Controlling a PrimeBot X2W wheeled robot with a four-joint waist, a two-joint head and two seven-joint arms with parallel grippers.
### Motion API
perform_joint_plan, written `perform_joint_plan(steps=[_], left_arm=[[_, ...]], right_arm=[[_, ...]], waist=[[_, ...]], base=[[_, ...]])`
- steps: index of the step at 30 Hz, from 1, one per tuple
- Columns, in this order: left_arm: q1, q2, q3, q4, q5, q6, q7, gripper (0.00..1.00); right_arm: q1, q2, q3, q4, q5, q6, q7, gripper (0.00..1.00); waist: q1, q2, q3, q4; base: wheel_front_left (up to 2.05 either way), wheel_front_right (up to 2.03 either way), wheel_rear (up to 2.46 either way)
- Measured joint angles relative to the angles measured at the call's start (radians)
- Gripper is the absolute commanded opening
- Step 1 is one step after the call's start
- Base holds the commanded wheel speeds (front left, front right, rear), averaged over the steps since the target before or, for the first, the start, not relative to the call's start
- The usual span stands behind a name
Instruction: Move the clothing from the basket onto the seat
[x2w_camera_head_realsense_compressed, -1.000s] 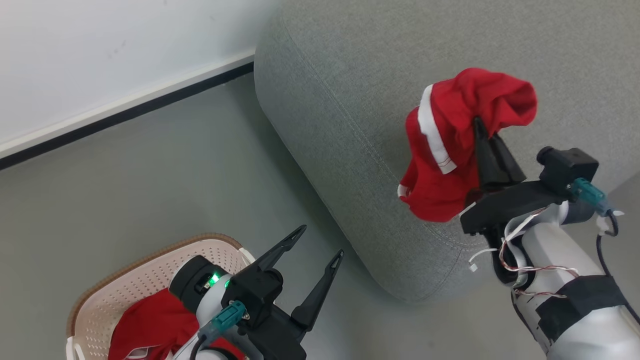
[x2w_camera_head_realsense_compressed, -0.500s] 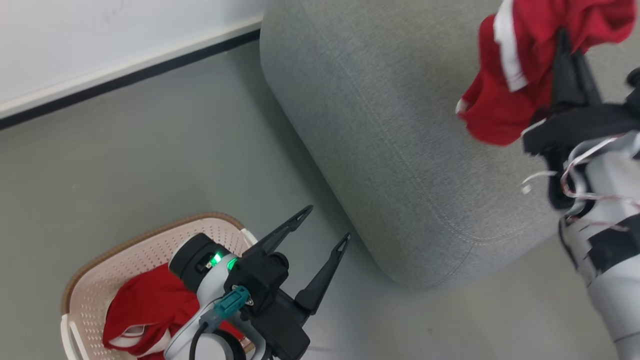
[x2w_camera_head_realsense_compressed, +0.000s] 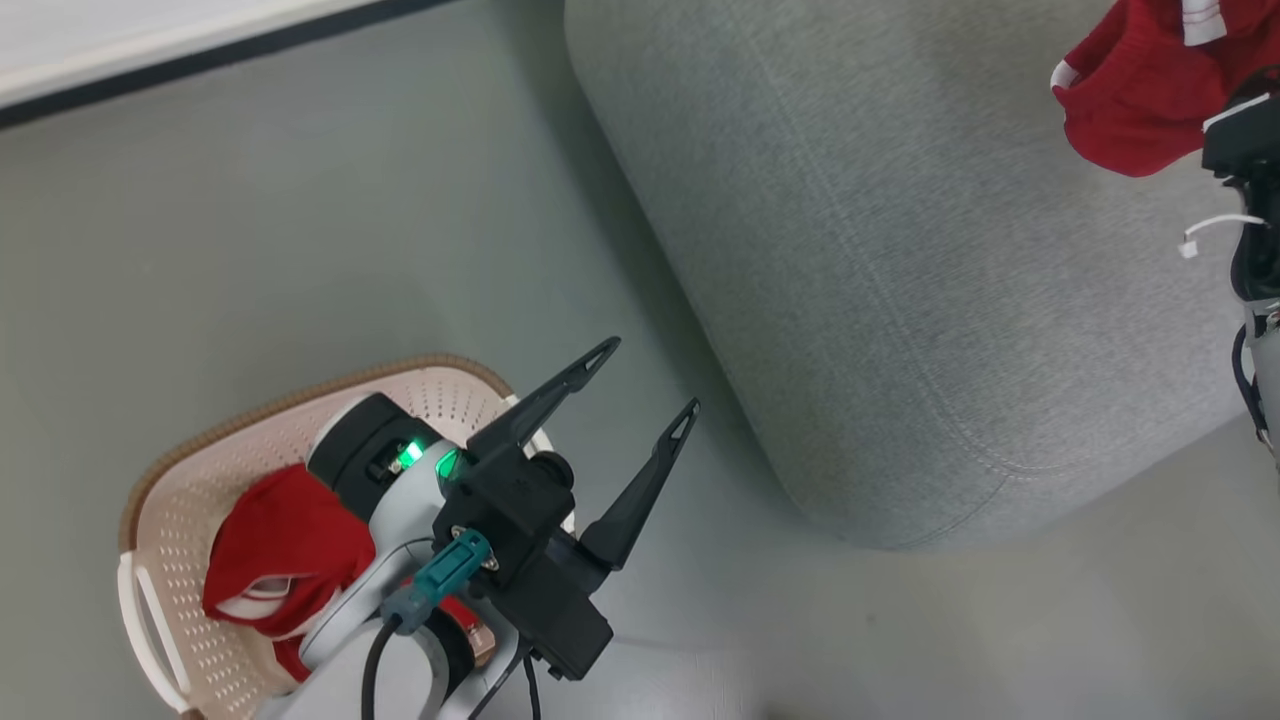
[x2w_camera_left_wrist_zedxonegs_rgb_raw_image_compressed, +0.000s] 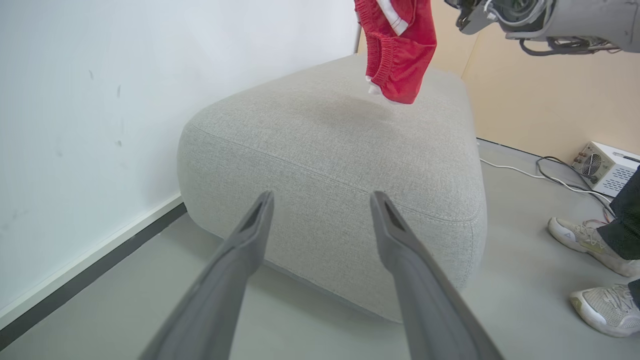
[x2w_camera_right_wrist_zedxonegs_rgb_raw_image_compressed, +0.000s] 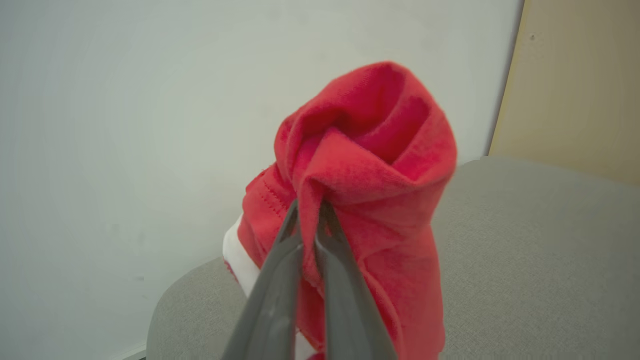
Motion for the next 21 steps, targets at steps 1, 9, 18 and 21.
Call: perform_joint_plan(steps=[1,9,18,21], left_arm=[[-0.006,0.001,0.0,-0.002,0.001,0.0,0.003,1.0],[-0.057,0.006,0.0,-0.028,0.013,-0.008,0.022,1.0],[-0.086,0.031,0.013,-0.026,0.016,-0.009,0.027,1.0],[-0.086,0.034,0.02,-0.022,0.016,-0.009,0.027,1.0]], right_arm=[[-0.007,0.0,-0.003,0.013,0.0,0.004,0.0,0.0],[-0.021,-0.012,-0.027,0.105,-0.001,0.034,0.0,0.0],[-0.034,0.028,-0.036,0.225,0.003,0.053,0.0,0.42],[-0.036,0.047,-0.034,0.253,0.007,0.062,0.0,1.0]], waist=[[0.0,0.0,0.01,0.003],[0.0,0.0,0.093,0.027],[0.0,0.0,0.162,0.045],[0.0,0.0,0.173,0.047]], base=[[0.0,0.0,0.0],[0.0,0.0,0.0],[0.0,0.0,0.0],[0.0,0.0,0.0]])
